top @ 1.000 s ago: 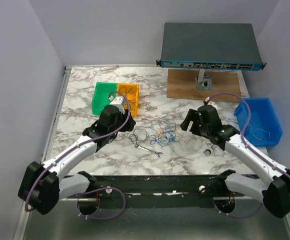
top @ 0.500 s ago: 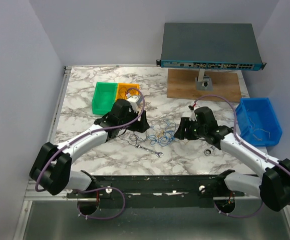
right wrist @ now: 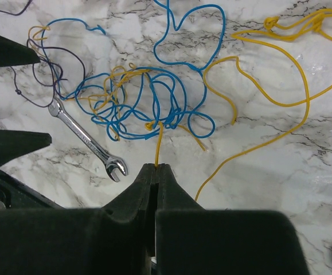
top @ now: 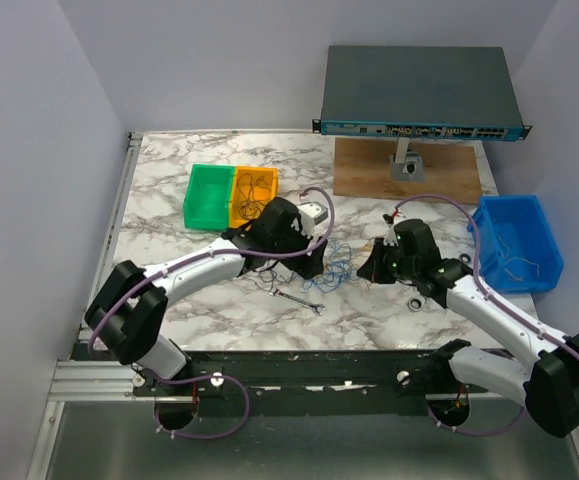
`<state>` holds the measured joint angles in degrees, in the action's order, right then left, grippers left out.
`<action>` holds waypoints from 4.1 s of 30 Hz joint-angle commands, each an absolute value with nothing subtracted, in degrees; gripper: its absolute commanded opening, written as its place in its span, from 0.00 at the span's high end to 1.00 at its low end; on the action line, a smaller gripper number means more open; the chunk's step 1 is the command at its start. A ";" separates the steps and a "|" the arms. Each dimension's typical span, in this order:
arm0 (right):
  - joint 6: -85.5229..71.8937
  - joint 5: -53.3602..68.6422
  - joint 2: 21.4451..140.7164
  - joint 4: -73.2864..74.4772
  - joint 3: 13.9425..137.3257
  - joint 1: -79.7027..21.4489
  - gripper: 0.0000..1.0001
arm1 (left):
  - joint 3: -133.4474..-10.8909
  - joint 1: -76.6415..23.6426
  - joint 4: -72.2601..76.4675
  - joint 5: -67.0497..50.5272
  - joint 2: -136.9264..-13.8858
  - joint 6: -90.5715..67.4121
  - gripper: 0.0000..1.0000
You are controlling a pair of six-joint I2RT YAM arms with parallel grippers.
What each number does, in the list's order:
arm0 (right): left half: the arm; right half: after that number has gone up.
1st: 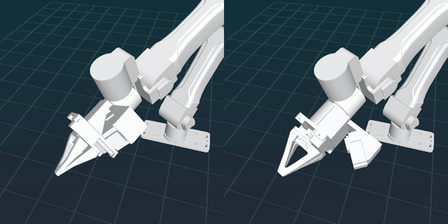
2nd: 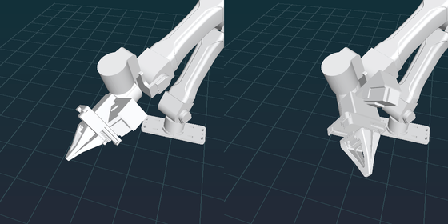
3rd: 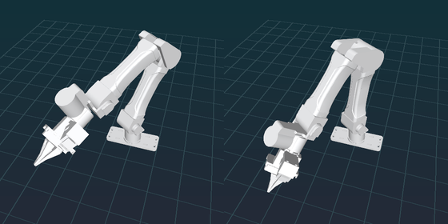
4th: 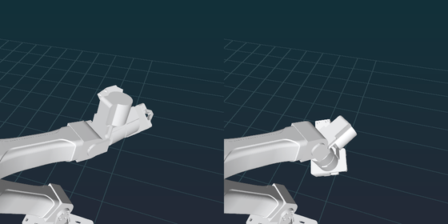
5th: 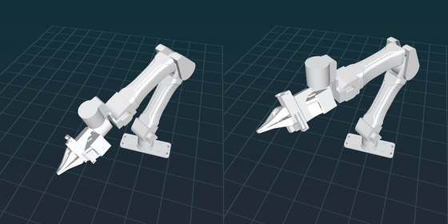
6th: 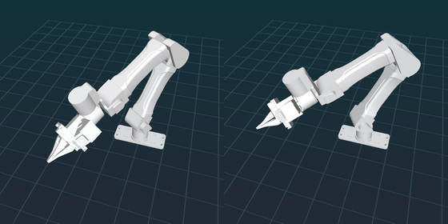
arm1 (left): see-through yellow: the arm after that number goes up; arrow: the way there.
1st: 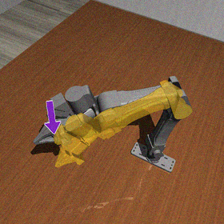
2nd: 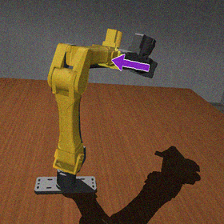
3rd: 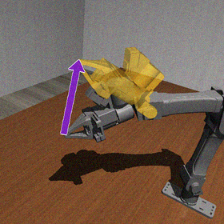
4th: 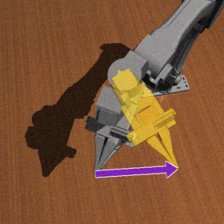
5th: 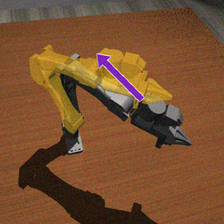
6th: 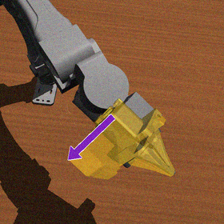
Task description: Untangle the cables
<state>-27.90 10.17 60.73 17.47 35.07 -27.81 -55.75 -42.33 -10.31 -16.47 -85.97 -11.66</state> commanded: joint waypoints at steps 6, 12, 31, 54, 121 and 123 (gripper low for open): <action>-29.22 9.06 62.23 16.26 35.04 -28.27 0.99 | -64.75 -46.45 -15.90 -20.42 -95.83 -4.31 0.25; -30.11 7.75 60.89 16.41 35.36 -28.30 0.99 | -68.93 -46.59 -17.99 -24.16 -101.97 -4.74 0.38; -49.45 -48.68 47.43 39.58 46.99 -28.10 0.99 | -40.15 -25.63 4.14 -16.59 -77.60 -27.29 1.00; -41.10 -31.93 73.59 29.88 46.61 -27.17 0.00 | -35.63 -24.92 10.85 -27.13 -73.76 -23.47 1.00; -32.03 -9.66 69.75 24.24 60.75 18.14 0.01 | -34.65 -29.33 12.04 -27.90 -70.72 -21.65 1.00; -30.15 3.62 64.81 20.32 54.33 15.17 0.01 | -34.49 -29.66 12.30 -28.12 -70.26 -21.41 1.00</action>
